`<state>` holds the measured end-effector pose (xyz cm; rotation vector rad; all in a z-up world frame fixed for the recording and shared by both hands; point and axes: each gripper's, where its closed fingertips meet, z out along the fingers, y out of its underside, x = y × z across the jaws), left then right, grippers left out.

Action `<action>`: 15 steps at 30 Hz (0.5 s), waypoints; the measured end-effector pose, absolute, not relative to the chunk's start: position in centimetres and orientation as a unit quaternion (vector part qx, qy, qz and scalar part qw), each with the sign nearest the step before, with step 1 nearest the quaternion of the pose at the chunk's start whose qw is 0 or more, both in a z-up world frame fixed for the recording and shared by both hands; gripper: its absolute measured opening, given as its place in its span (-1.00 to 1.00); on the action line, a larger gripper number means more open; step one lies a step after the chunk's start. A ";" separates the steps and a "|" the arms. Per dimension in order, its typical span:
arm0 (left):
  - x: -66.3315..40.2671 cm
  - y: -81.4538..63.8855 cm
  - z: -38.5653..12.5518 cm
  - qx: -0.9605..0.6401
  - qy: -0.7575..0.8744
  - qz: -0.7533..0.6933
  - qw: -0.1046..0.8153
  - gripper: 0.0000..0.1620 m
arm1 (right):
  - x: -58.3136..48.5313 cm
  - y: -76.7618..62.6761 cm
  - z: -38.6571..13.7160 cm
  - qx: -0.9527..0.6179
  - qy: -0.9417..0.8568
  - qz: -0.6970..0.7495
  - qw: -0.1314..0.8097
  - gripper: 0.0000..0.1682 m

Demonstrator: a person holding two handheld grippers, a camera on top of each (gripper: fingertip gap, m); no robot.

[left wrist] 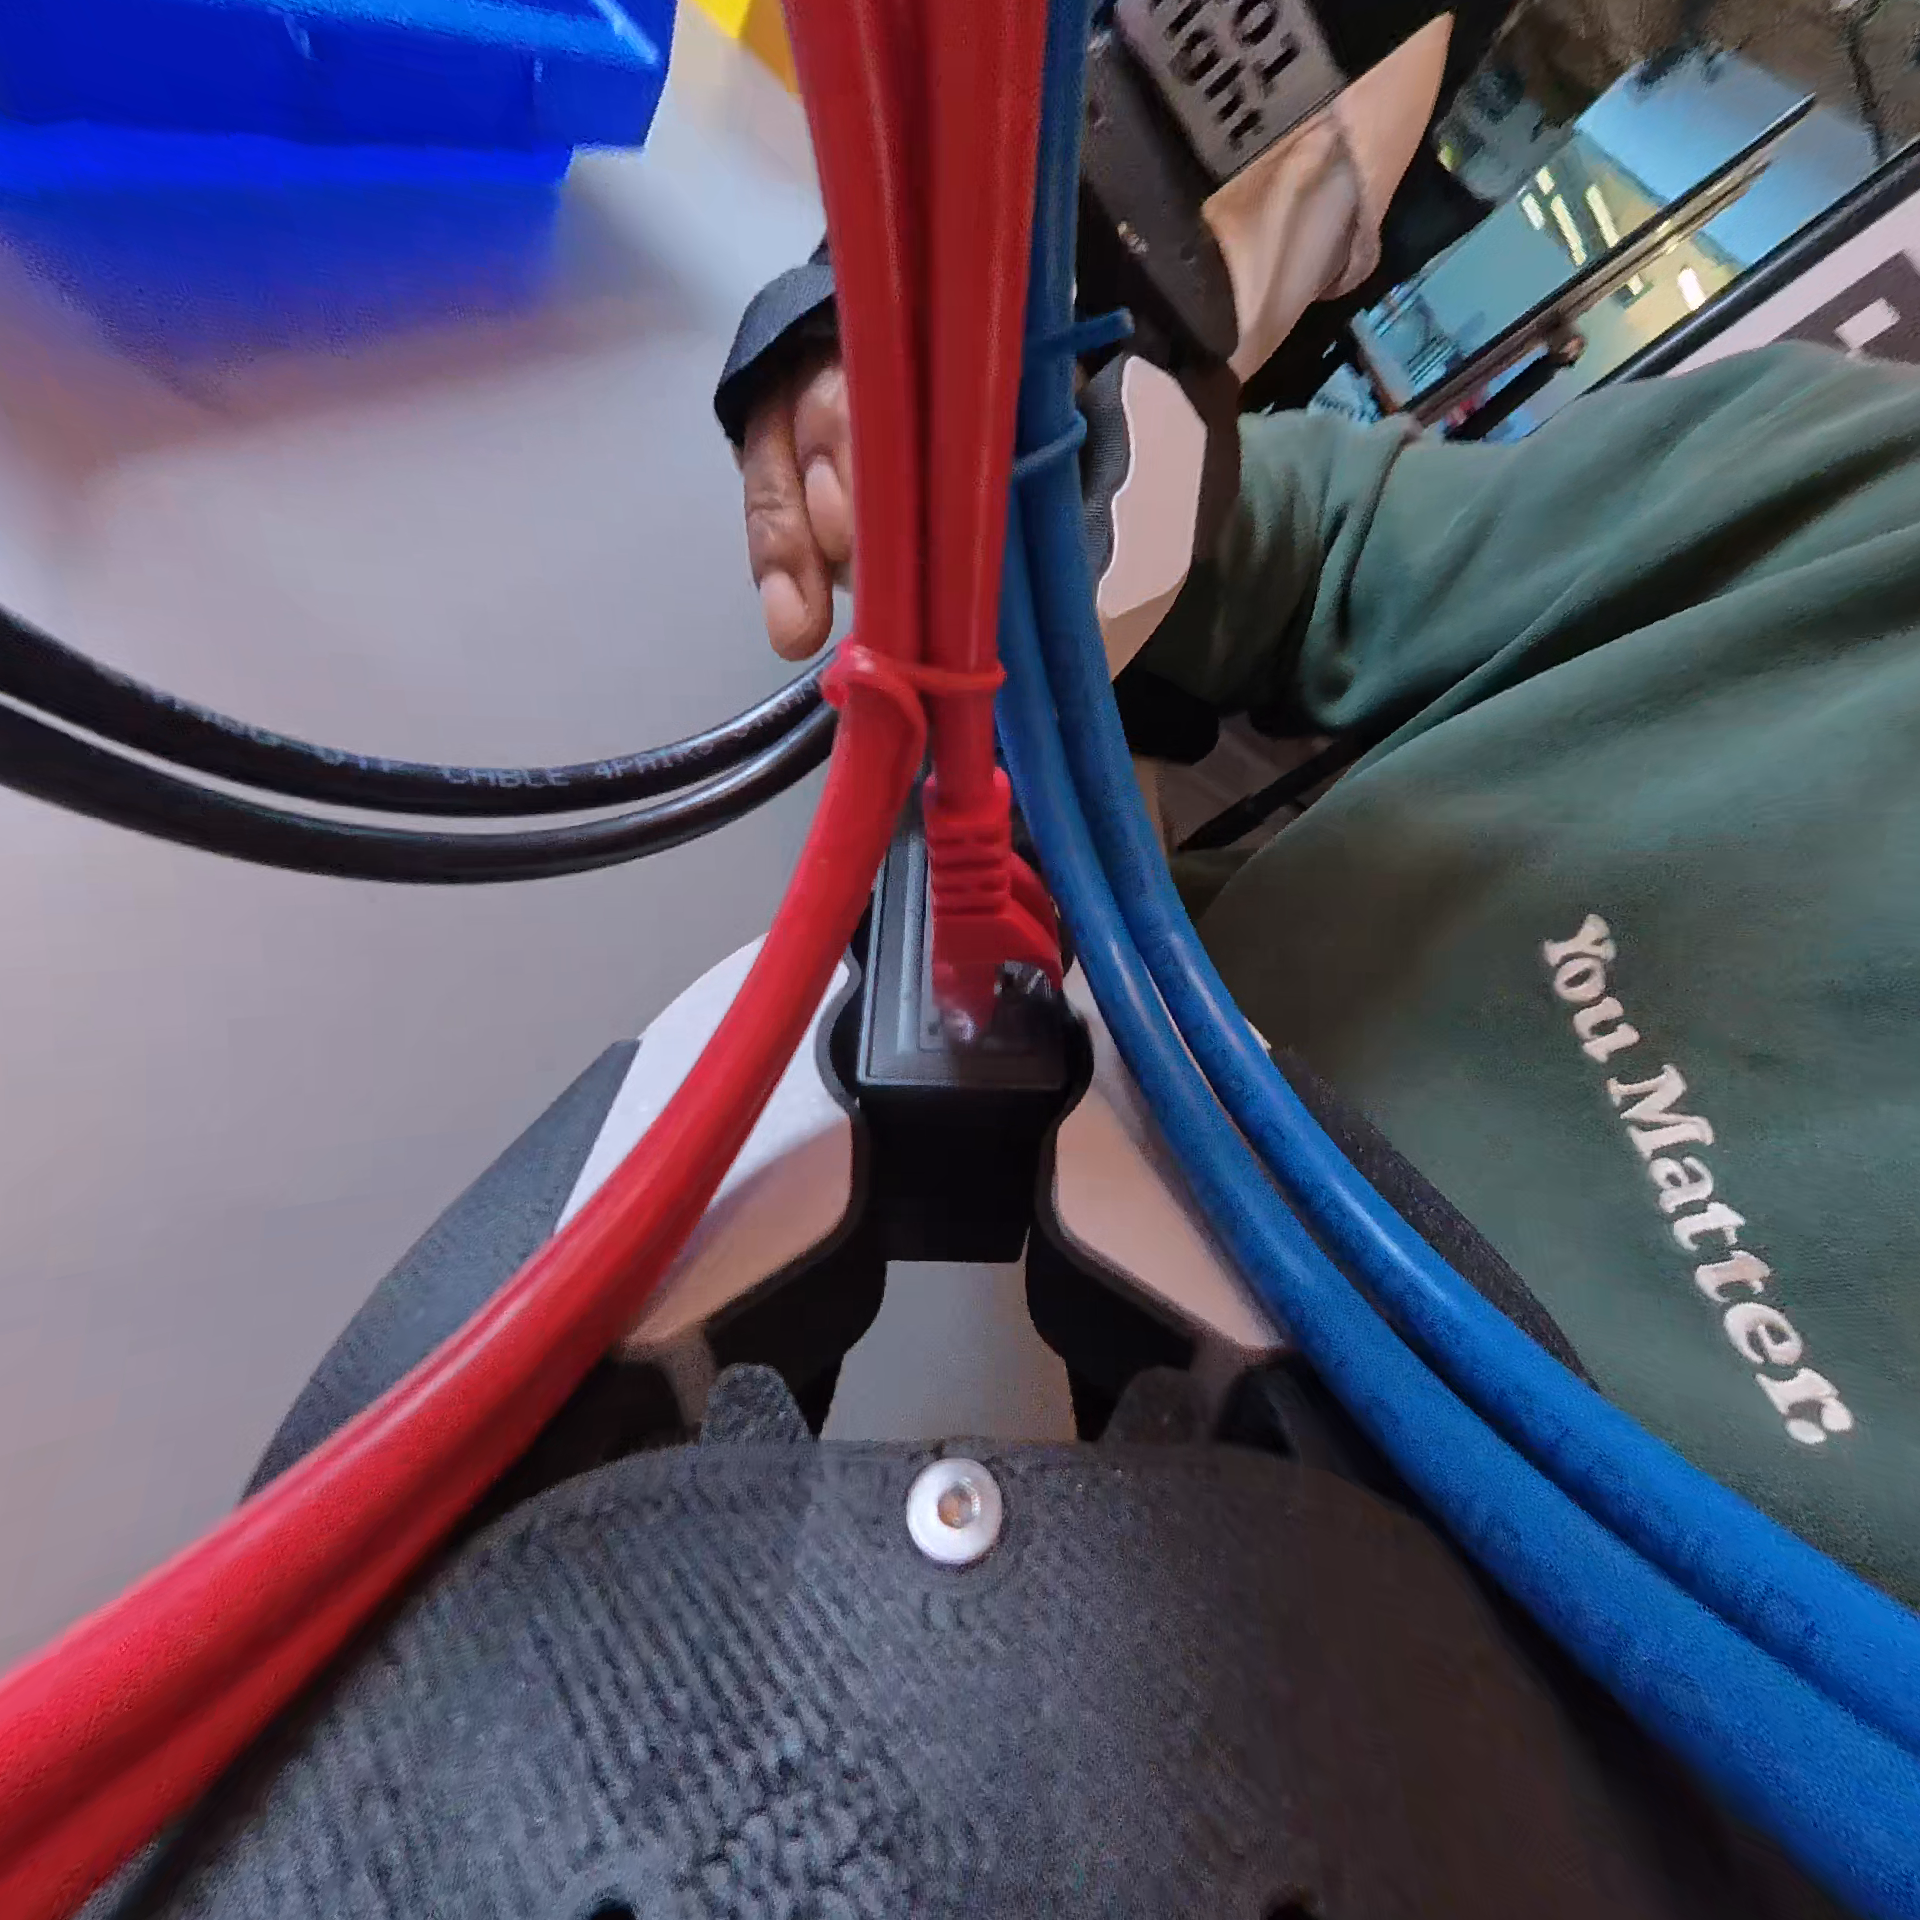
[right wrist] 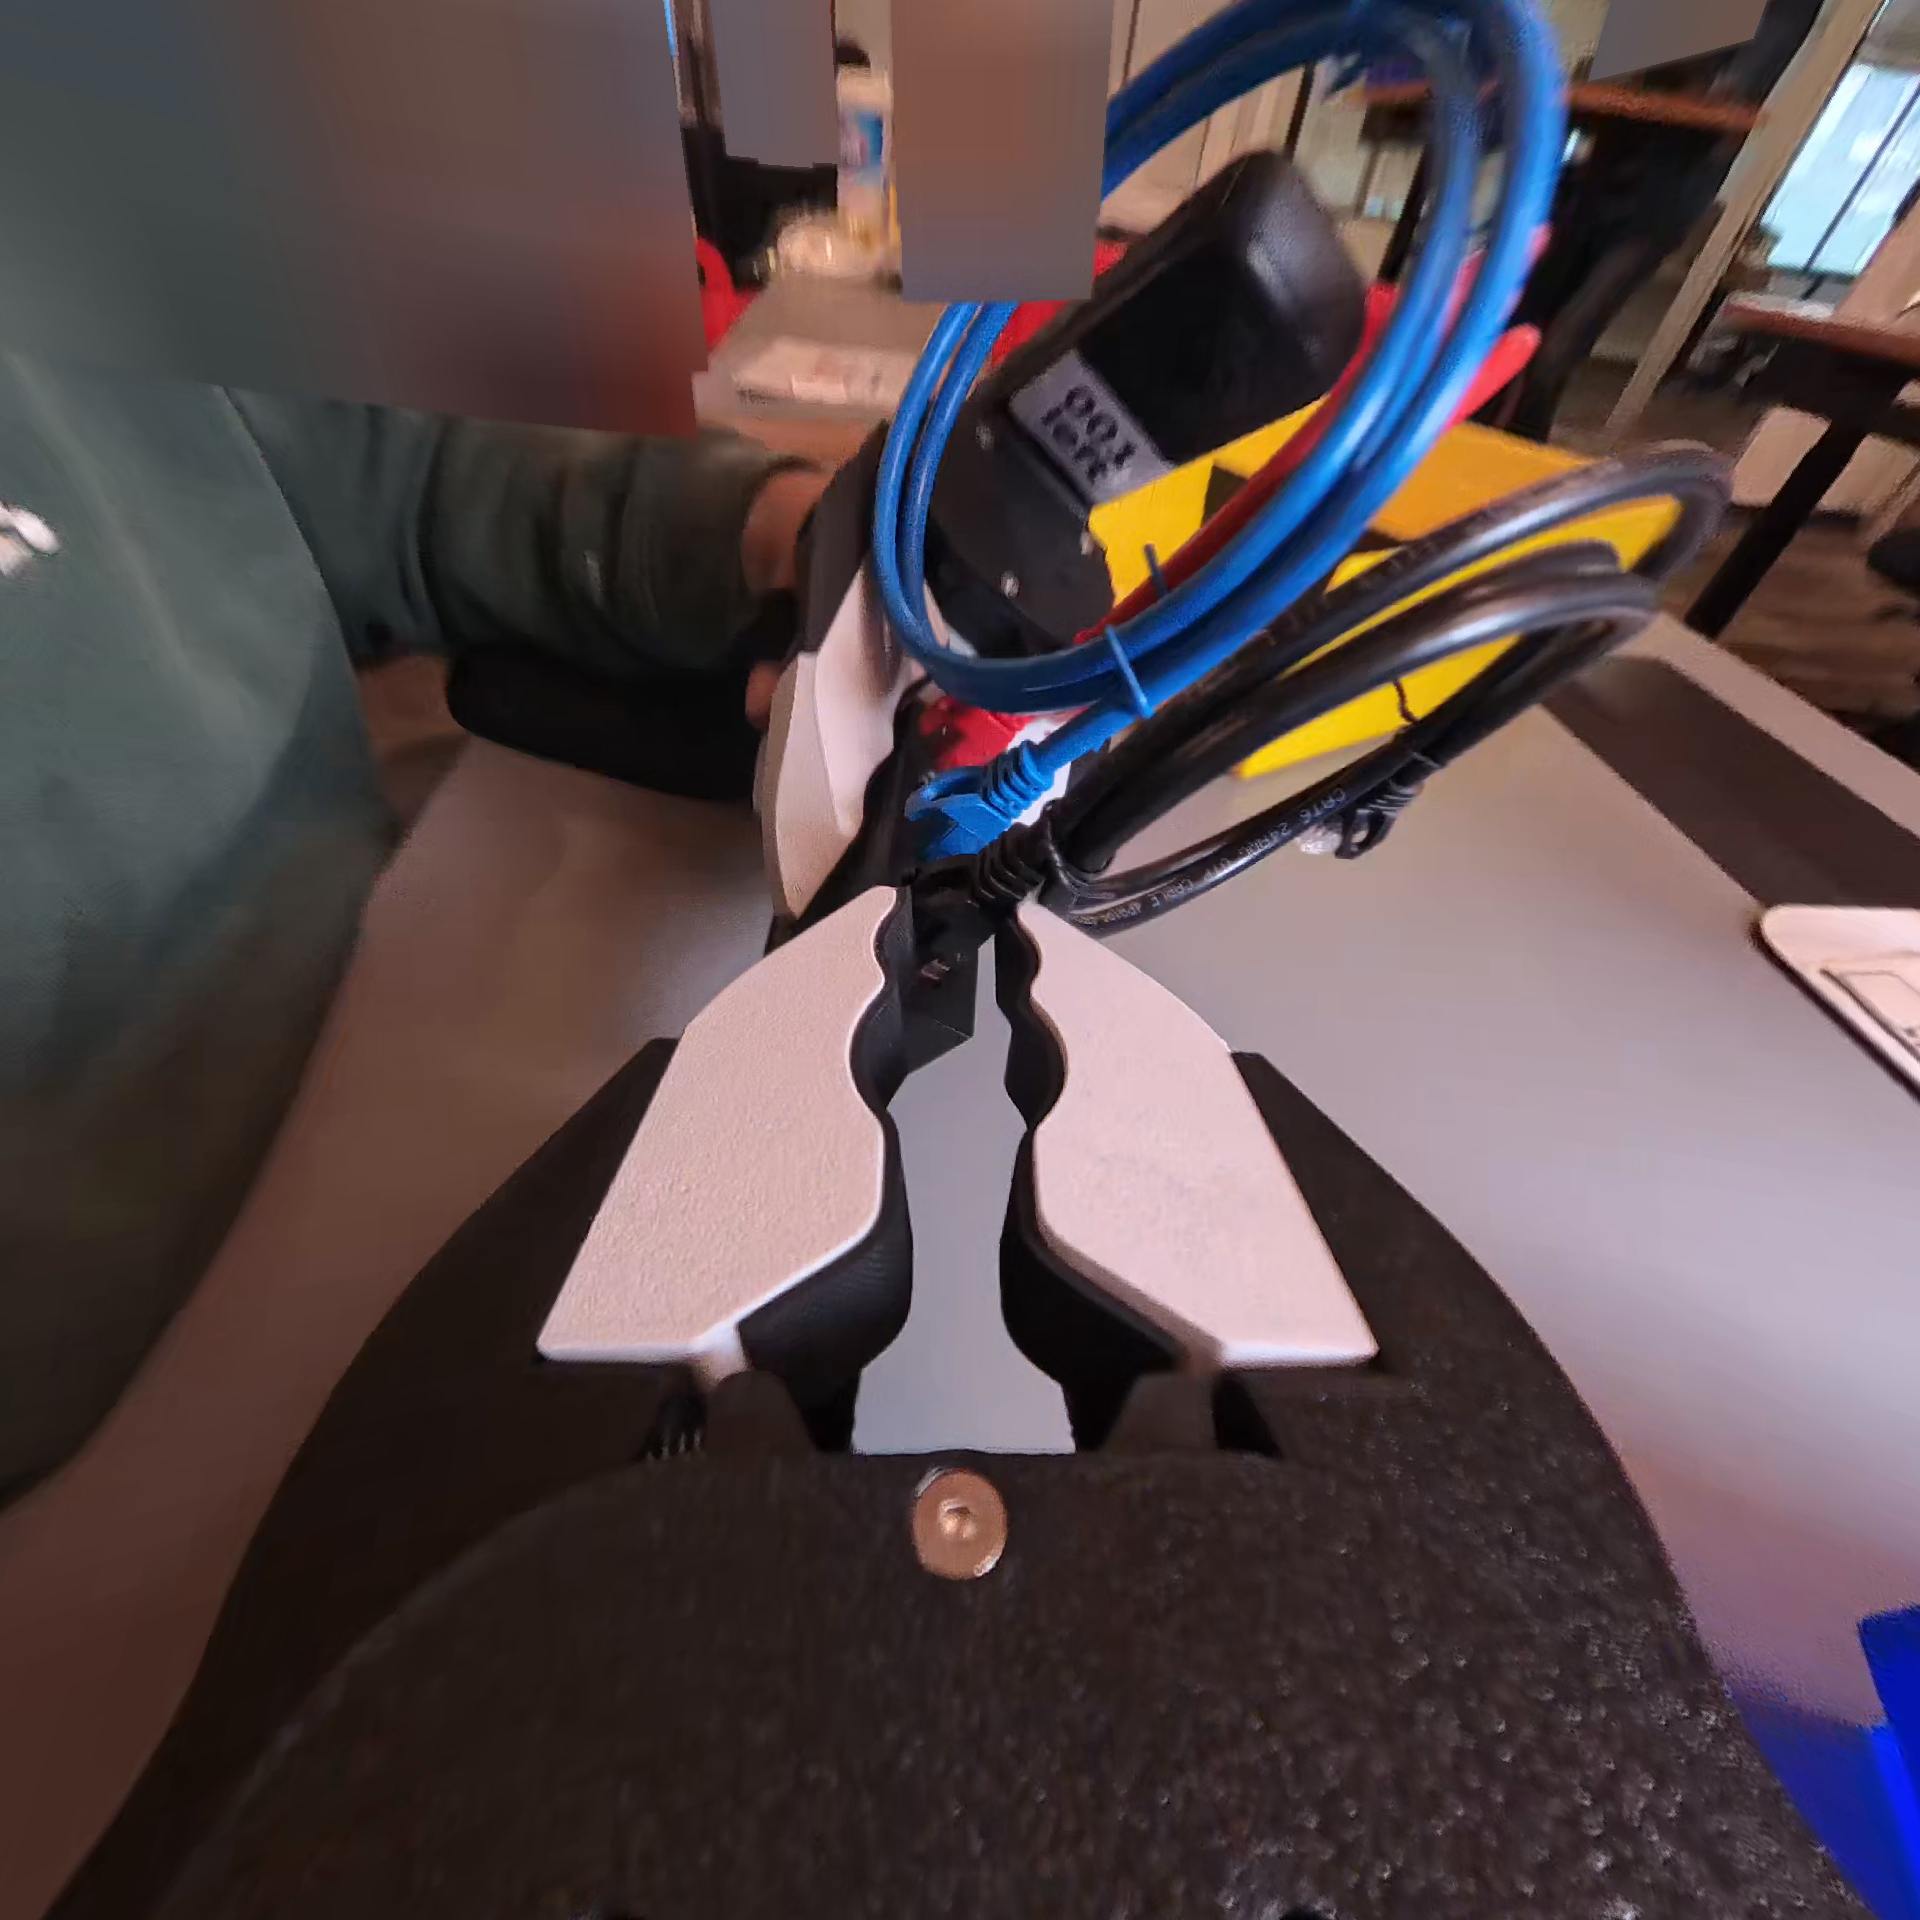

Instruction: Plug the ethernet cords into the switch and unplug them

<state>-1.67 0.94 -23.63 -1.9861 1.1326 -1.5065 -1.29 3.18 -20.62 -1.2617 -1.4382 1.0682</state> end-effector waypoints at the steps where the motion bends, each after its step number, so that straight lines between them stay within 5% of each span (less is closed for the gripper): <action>1: -1.6 1.0 -23.2 -0.706 0.404 -0.542 0.211 -0.64 | -1.2 3.3 -20.0 -0.508 -0.572 0.448 0.462 -0.82; 8: -2.0 0.6 -23.0 -0.706 0.442 -0.504 0.227 -0.89 | -1.0 3.5 -15.0 -0.501 -0.442 0.602 0.437 -0.84; 11: -2.0 0.6 -23.5 -0.707 0.443 -0.501 0.227 -0.58 | 0.8 5.8 -12.2 -0.520 -0.444 0.533 0.498 -0.84; 15: -1.8 1.2 -22.5 -0.700 0.439 -0.505 0.250 -0.67 | 5.0 9.3 -8.3 -0.580 -0.451 0.451 0.507 -0.83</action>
